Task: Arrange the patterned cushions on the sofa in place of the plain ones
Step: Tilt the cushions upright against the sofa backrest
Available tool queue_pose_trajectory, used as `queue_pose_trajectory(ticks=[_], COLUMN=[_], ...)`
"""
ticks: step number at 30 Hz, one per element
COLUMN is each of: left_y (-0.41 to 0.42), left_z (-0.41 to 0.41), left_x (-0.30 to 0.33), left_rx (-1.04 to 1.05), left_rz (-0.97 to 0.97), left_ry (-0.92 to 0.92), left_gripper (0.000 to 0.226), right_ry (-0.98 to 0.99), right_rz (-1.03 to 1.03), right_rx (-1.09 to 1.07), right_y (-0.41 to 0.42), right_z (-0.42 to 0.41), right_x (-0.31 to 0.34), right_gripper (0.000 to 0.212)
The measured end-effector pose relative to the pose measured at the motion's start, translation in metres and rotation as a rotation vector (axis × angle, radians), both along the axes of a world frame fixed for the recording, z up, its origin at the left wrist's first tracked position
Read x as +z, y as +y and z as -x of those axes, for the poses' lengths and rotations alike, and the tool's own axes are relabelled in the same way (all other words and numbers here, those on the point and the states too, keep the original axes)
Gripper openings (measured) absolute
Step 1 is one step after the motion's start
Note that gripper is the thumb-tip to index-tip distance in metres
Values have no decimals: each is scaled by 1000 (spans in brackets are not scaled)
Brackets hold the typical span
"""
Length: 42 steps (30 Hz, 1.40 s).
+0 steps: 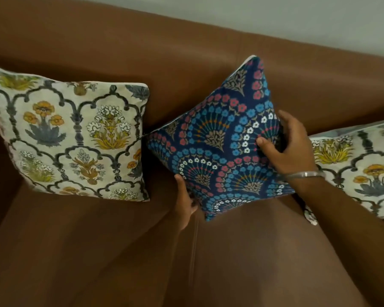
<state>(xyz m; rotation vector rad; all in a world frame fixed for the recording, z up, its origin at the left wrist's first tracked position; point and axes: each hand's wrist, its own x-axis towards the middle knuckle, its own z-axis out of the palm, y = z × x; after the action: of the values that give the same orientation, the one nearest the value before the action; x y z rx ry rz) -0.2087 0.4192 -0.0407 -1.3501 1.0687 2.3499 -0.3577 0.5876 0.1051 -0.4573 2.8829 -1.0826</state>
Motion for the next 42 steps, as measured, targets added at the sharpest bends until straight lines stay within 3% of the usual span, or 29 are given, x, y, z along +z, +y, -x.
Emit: queue_pose_trajectory(ticks=[2,5,8,10,12,14,18,22,27,29,31,34,38,42], left_y=[-17,-74,-162,-227,-287,-334,-390,-410,-413,-405,-389,-361,-346,-345], left_z=[-19,-59,-114,-145,-156,-148,-121,-116,-111,-105,-109,-105,-85,-85], left_x=[8,21,45,61,70,69,39,12,-3,4,15,20,10,-2], left_rx=[-68,-121,-120,-88,-167,-157,-159,-106,-33,37,51,58,136,95], left_rz=[120,399,760,933,994,955,957,855,718,564,367,136,79,134], left_ry=[-32,-89,-238,-345,-340,-282,-141,-14,9,-27,5,-3,32,61], left_gripper=[110,57,49,58,69,80,84,96,116,123,111,127,114,109], right_ry=[115,244,-56,-289,-473,-586,-523,-452,-320,-206,-79,97,42,64], right_rz=[-41,34,129,105,89,155,359,459,406,333,258,101,-9,25], right_rx=[-37,76,221,267,249,165,-77,-188,-194,-147,-81,1,79,107], right_y=[1,-22,-81,-135,-190,-239,-303,-325,-332,-337,-346,-362,-370,-364], right_z=[-22,-63,-101,-121,-130,-129,-119,-121,-129,-121,-119,-104,-78,-70], right_x=[4,9,4,-8,-26,-45,-75,-94,-74,-46,-17,15,6,-19], right_gripper=[78,64,52,56,67,67,49,59,59,54,53,59,62,60])
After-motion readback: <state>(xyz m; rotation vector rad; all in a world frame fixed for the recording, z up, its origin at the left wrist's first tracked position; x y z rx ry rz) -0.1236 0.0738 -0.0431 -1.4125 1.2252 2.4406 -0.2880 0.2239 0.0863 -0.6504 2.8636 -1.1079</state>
